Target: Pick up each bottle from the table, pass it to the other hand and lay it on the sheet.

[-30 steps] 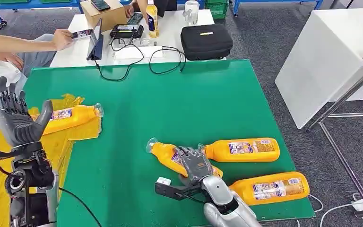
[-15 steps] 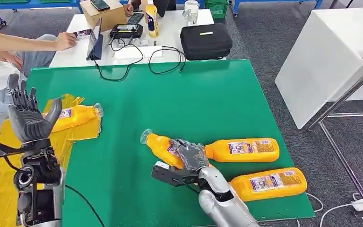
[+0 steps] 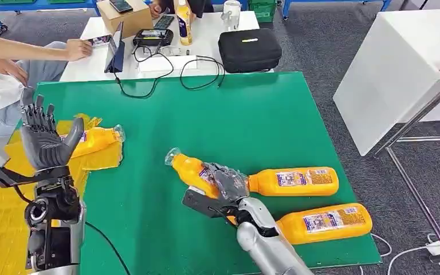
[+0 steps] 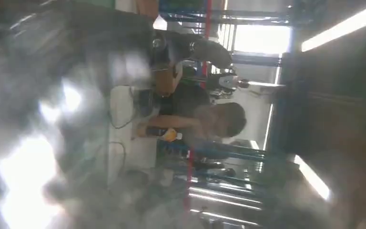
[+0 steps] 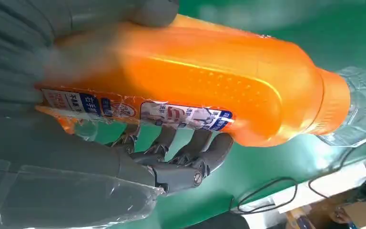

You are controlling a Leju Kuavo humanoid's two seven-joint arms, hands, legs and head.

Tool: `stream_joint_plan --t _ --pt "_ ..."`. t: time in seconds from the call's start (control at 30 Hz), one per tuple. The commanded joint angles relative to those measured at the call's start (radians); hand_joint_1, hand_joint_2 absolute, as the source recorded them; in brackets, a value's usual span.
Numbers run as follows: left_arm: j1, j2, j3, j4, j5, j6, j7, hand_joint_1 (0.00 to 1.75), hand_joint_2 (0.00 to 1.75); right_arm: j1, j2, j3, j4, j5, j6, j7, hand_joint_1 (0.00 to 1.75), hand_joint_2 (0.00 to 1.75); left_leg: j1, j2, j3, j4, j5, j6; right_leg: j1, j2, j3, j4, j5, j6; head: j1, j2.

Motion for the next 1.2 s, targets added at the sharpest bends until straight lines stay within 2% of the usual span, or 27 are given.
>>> stream_joint_plan --t 0.03,0.2,0.37,0.53,0.67,0.77,0.87,0.9,1.07,1.2 --pt "-0.020 -0.009 -0.064 0.048 0.003 0.015 0.008 0.00 1.75 0.002 0.024 -0.093 -0.046 -0.116 -0.046 -0.091 1.75 1.75 0.001 -0.002 0.001 0.000 -0.001 0.000 0.001 -0.002 0.002 0.000 -0.001 0.000 0.000 0.000" --pt "-0.010 0.006 -0.138 0.048 -0.046 0.023 0.043 0.00 1.75 0.056 0.030 -0.131 -0.170 -0.194 -0.067 -0.144 1.75 1.75 0.001 -0.004 0.000 0.000 -0.001 0.000 0.001 -0.003 0.002 0.000 -0.002 0.000 0.000 0.000" --pt "-0.011 0.005 -0.141 0.048 -0.048 0.025 0.045 0.00 1.75 0.058 0.027 -0.132 -0.175 -0.194 -0.066 -0.144 1.75 1.75 0.001 -0.003 0.000 0.001 -0.001 -0.001 0.001 -0.002 0.002 0.000 -0.002 0.000 0.000 0.000" --pt "-0.007 0.023 -0.207 0.040 -0.060 0.015 0.090 0.00 1.75 0.104 0.033 -0.157 -0.280 -0.255 -0.093 -0.210 1.75 1.75 0.002 -0.005 0.000 0.001 -0.002 -0.001 0.002 -0.004 0.003 0.000 -0.003 0.000 0.000 0.000" --pt "-0.028 0.047 -0.246 0.091 0.015 -0.054 0.178 0.00 1.75 0.134 0.037 -0.178 -0.364 -0.309 -0.120 -0.276 1.75 1.75 0.001 -0.004 0.000 0.001 -0.002 -0.001 0.001 -0.003 0.002 0.000 -0.002 0.000 0.000 0.000" --pt "-0.041 0.053 -0.259 0.116 0.035 -0.077 0.200 0.00 1.75 0.139 0.033 -0.186 -0.390 -0.321 -0.123 -0.287 1.75 1.75 0.001 -0.005 0.000 0.001 -0.002 -0.001 0.001 -0.003 0.002 0.000 -0.002 0.000 0.000 0.000" --pt "-0.049 0.061 -0.276 0.171 0.242 -0.245 0.304 0.00 1.75 0.144 0.034 -0.186 -0.404 -0.322 -0.136 -0.312 1.75 1.75 0.001 -0.006 0.000 0.000 -0.001 -0.001 0.001 -0.004 0.002 0.000 -0.002 0.000 0.000 0.000" --pt "-0.038 0.071 -0.304 0.162 0.253 -0.261 0.296 0.00 1.75 0.147 0.036 -0.186 -0.404 -0.319 -0.144 -0.319 1.75 1.75 0.000 -0.005 -0.001 0.000 0.000 -0.001 0.000 -0.003 0.001 0.000 -0.001 0.000 0.000 0.000" --pt "-0.014 0.089 -0.418 0.099 0.260 -0.277 0.310 0.00 1.75 0.162 0.033 -0.188 -0.428 -0.318 -0.165 -0.333 1.75 1.75 0.001 -0.005 0.000 0.001 -0.002 -0.001 0.001 -0.004 0.003 -0.001 -0.002 0.000 0.000 0.000" --pt "-0.019 0.097 -0.454 0.105 0.283 -0.269 0.337 0.00 1.75 0.160 0.036 -0.180 -0.429 -0.305 -0.176 -0.344 1.75 1.75 0.001 -0.004 0.001 0.001 -0.003 -0.001 0.001 -0.002 0.003 -0.001 -0.002 0.000 0.000 0.000"
